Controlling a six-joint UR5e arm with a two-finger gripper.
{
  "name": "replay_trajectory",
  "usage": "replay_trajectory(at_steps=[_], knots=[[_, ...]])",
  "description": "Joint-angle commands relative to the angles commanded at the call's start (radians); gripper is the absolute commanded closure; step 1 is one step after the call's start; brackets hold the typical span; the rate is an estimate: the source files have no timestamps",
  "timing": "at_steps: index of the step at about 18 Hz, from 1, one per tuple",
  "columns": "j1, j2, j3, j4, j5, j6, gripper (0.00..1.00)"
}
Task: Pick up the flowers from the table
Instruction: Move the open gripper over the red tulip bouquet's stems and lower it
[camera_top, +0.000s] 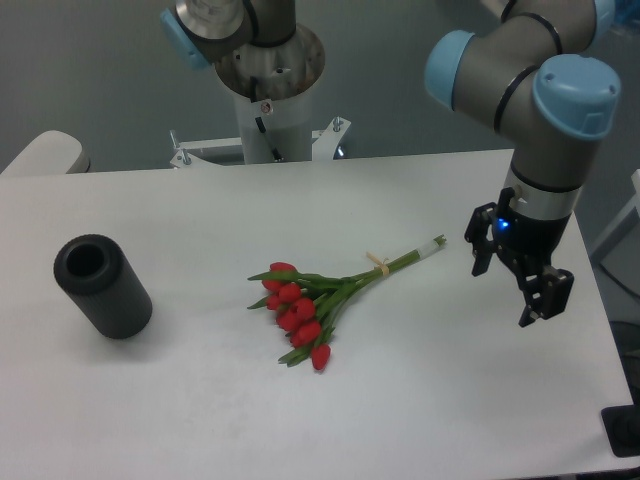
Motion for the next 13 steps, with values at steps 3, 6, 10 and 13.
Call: replay_trajectory(at_steps=[3, 6, 10, 13], knots=[[-0.011, 0.015, -0.049, 0.006, 0.011, -0.067, 0.00], [-0.037, 0.034, -0.113, 0.006, 0.076, -0.173, 0.00], [-0.100, 0.045, -0.196, 0.008, 0.185, -0.323, 0.00], [-0.120, 0.046, -0.285, 0.035, 0.206, -0.373, 0.00]])
